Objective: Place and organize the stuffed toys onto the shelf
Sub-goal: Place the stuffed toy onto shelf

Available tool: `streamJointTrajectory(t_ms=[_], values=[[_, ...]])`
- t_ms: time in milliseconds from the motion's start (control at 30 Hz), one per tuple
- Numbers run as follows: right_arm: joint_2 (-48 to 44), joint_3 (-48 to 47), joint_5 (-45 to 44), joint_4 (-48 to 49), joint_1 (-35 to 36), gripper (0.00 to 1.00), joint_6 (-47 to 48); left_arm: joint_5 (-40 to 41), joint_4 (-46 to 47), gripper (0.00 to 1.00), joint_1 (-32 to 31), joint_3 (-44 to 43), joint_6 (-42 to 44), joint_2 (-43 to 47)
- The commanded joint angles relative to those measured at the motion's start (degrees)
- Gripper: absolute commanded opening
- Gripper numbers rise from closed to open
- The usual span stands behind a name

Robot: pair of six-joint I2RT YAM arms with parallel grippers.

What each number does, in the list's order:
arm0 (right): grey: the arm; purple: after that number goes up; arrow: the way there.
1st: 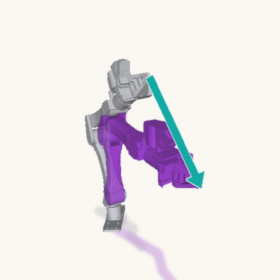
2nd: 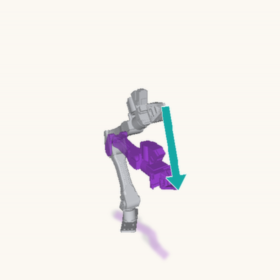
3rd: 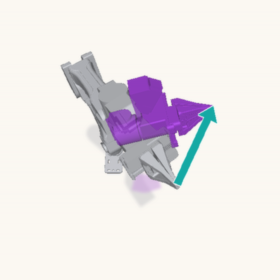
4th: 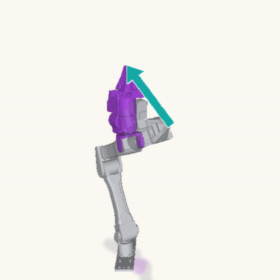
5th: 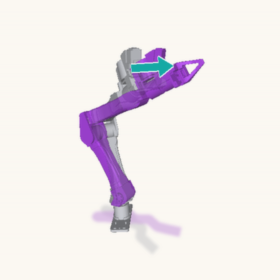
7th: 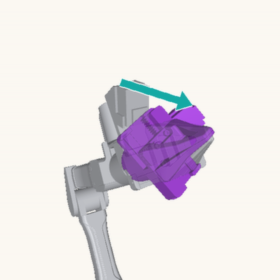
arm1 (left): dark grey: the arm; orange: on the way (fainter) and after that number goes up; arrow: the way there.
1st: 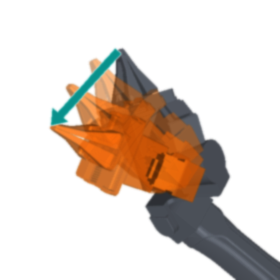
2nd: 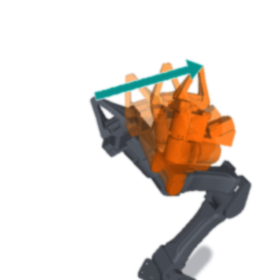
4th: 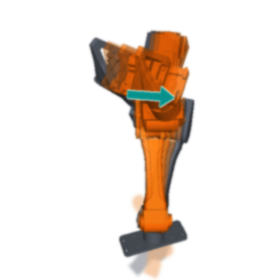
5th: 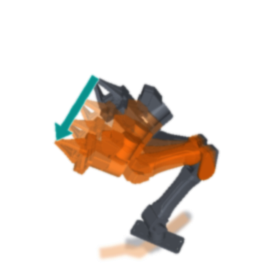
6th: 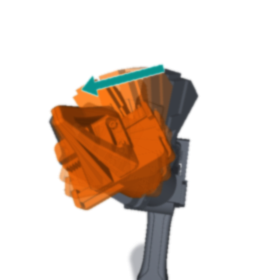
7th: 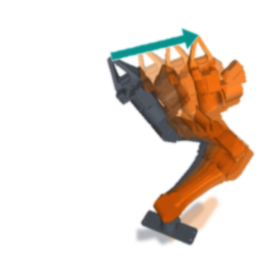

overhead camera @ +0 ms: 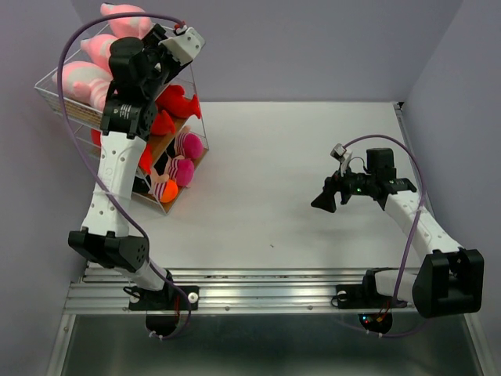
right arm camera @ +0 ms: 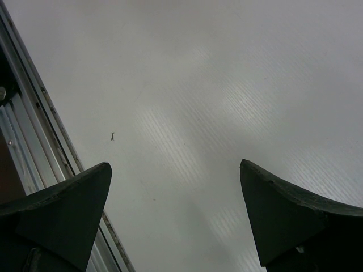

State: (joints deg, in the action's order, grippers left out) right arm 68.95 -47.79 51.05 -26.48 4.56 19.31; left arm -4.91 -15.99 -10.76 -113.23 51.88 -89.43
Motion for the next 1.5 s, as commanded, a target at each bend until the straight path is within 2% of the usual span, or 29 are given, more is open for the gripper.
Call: streamJointTrajectory(t_ms=[0,167,233,600,633,867,900,933,1067,1333,1467], values=[[-1.2,0.3,1.1,1.9,0.1,1.00,0.8,1.1,4.2,0.60,0.4,-0.5,-3.1,3.8],[-1.0,0.4,1.0,1.9,0.1,1.00,0.8,-0.3,5.4,0.64,0.4,-1.6,-5.4,4.2],[-1.1,0.5,0.9,2.0,0.1,1.00,0.8,-0.8,5.5,0.69,0.4,-2.0,-6.3,4.4],[-0.9,0.5,0.6,2.0,0.1,1.00,0.9,-4.4,7.4,0.77,0.5,-3.0,-10.5,6.1],[-0.9,0.5,0.6,2.0,0.1,1.00,0.9,-4.8,8.1,0.83,0.4,-3.3,-11.8,6.4],[-1.1,0.5,0.7,1.9,0.1,1.00,1.3,-8.7,10.9,0.87,0.4,-4.5,-18.4,8.1],[-1.1,0.4,0.7,1.9,0.1,1.00,1.3,-9.2,11.2,0.97,0.4,-4.5,-20.3,8.6],[-1.1,0.4,0.7,1.9,0.1,1.00,1.3,-9.7,11.7,0.99,0.4,-4.0,-21.3,9.0],[-1.1,0.2,0.6,1.4,0.1,1.00,1.6,-10.7,15.0,0.99,0.4,-2.3,-26.1,13.1],[-1.5,0.0,0.1,1.4,0.1,1.00,2.1,-0.8,17.9,0.99,0.4,-3.6,-34.6,18.8],[-1.7,0.1,0.0,1.4,0.1,1.00,2.3,7.5,18.0,0.98,0.5,-3.1,-42.0,21.7]])
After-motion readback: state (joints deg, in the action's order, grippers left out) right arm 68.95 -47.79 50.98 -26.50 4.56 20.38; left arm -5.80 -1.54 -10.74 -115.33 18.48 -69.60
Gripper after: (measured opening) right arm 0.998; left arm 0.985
